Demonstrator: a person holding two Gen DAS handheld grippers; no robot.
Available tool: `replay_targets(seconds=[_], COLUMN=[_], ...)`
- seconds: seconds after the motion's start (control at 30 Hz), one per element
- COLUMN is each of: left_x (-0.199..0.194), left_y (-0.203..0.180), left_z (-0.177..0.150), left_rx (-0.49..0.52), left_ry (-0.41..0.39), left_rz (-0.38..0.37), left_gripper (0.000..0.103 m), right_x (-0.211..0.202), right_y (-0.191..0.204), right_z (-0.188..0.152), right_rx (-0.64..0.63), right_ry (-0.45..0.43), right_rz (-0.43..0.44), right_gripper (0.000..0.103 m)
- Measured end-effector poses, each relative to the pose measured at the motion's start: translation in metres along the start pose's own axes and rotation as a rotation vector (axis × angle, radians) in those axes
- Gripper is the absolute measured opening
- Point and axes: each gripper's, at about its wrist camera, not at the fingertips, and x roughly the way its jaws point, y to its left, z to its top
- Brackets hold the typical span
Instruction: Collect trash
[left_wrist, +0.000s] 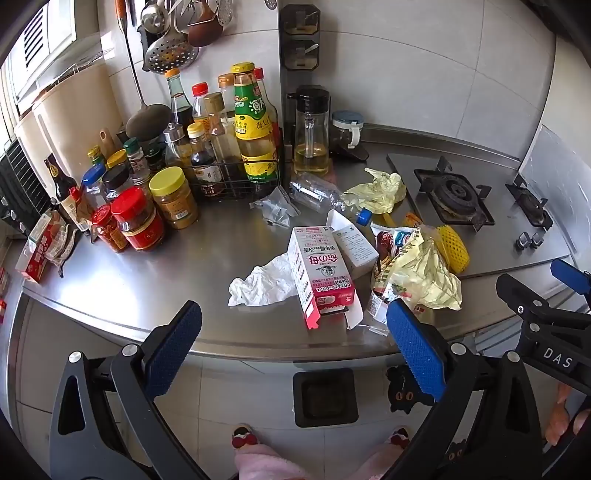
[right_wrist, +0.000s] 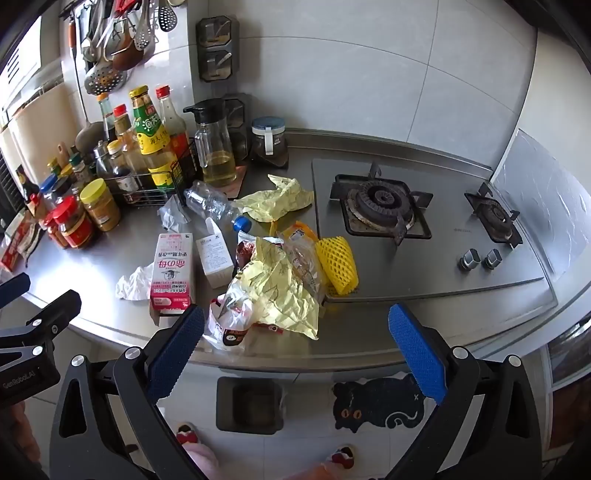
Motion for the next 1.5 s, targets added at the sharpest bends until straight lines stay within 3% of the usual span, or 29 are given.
replay_targets(seconds=[1.5], left_x=[0.0022], left_y=[0.0052], left_z=[0.0016], left_rx=[-0.007], left_ry=[-0.004], left_rz=[0.003], left_gripper=[0.095], right_x=[0.003], right_y=[-0.0038], right_z=[0.0051], right_rx=[0.008], right_ry=[-0.002], right_rz=[0.002], right_gripper=[0.1])
